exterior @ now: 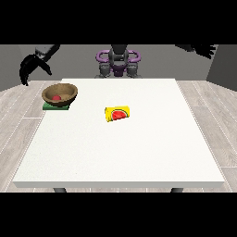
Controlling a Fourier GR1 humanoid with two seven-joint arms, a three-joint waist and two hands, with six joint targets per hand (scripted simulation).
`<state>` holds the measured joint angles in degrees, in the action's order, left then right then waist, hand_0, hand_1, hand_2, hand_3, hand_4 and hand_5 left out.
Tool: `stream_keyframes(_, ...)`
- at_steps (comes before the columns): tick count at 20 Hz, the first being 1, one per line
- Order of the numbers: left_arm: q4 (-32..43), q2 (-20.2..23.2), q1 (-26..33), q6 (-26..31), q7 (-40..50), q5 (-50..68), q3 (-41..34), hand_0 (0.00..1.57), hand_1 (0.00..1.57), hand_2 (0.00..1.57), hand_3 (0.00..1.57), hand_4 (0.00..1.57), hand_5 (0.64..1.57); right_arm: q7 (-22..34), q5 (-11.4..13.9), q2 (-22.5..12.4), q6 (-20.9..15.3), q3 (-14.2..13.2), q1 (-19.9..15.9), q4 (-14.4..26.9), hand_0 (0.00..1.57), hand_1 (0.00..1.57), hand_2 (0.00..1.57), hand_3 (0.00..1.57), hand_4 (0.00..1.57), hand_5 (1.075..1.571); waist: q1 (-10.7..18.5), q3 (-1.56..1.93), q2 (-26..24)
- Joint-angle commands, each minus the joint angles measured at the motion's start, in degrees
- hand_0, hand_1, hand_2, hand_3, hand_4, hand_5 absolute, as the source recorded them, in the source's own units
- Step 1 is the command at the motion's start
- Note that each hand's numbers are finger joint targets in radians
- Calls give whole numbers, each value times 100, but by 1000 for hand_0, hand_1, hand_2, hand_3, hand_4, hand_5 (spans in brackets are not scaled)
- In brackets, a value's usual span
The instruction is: Pick the cup and pour the ball into the bowl, then pick the bowl and place it on the pad
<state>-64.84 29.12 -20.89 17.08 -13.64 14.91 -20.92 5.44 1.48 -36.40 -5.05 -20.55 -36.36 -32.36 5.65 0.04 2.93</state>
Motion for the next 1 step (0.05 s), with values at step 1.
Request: stream_keyframes(1, 225, -298, 310, -285, 345, -209, 208, 0, 0, 0, 0, 902, 1559, 206, -128, 516, 449, 252, -159, -407, 0, 0, 0, 0, 476, 1434, -344, -12, -1050)
